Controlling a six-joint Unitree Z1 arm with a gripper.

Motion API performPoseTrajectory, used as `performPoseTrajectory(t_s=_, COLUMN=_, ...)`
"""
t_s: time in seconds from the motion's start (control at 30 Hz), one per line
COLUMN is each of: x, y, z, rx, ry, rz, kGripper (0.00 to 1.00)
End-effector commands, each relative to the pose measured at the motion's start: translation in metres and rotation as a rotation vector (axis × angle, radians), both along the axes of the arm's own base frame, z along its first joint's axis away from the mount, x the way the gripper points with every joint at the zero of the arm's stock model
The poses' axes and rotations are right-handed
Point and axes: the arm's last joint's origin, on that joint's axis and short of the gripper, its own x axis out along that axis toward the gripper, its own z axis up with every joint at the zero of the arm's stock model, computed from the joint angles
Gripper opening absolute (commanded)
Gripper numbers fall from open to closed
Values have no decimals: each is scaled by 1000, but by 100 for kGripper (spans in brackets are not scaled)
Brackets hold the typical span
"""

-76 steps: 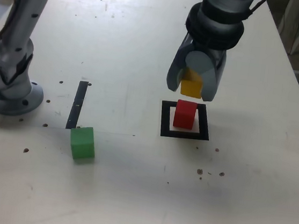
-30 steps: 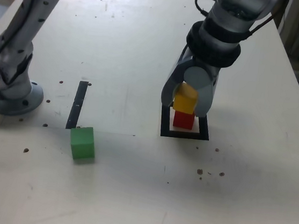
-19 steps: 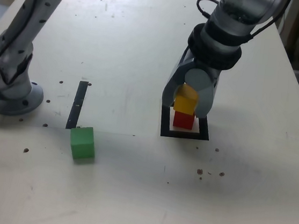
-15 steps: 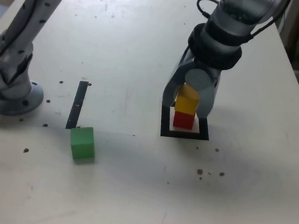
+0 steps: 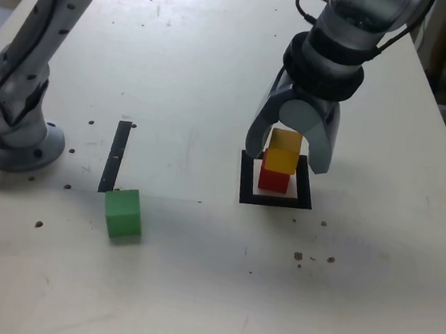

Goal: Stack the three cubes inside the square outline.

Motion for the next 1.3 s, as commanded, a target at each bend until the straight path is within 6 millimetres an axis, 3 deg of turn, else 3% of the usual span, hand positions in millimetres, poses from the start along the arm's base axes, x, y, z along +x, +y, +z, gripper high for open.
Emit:
performPoseTrajectory(t_s=0.0, x=-3, y=1, z=6, rx=10, ry=0, rz=3, kGripper=98)
performPoseTrajectory(t_s=0.37, x=-47, y=2, z=50, rx=18, ry=-55, rz=-3, kGripper=99)
performPoseTrajectory(t_s=0.8, x=-157, y=-13, z=82, rx=54, ry=-89, rz=137, kGripper=99)
performPoseTrajectory(t_s=0.97, x=-188, y=-19, z=77, rx=36, ry=-73, rz=183, kGripper=99)
performPoseTrajectory(t_s=1.27, x=-213, y=-37, z=37, rx=-35, ry=-26, rz=193, kGripper=100)
